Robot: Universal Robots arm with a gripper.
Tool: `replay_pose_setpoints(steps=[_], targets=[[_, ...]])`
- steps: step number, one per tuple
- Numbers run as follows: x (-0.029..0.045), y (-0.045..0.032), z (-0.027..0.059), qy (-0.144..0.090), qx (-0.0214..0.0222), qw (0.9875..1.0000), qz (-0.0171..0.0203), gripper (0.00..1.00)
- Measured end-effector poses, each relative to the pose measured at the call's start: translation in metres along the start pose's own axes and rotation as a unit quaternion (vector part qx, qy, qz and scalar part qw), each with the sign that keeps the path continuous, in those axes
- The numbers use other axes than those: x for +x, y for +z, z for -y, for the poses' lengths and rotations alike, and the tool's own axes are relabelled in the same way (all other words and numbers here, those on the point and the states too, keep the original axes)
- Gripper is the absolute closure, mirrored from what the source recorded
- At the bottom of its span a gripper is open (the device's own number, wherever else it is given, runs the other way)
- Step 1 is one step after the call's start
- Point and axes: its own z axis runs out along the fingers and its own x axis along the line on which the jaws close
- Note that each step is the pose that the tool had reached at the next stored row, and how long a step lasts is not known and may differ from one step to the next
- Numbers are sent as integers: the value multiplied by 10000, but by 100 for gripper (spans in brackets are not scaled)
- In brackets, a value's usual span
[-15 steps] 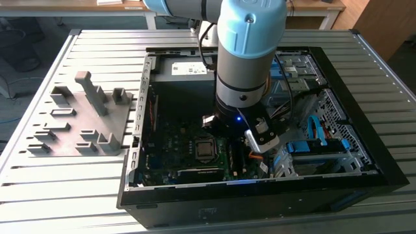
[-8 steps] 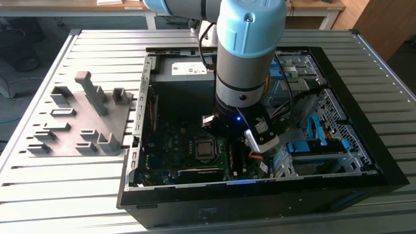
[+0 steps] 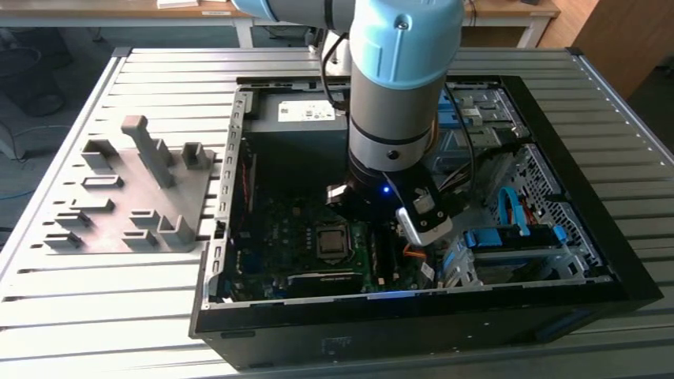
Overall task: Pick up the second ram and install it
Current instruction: 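Insert the second ram into the second slot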
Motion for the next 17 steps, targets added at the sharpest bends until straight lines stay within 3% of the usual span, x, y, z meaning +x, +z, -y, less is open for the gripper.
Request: replay_pose_setpoints(steps=[17], targets=[[1, 32, -10, -1, 22, 10000, 2, 86]])
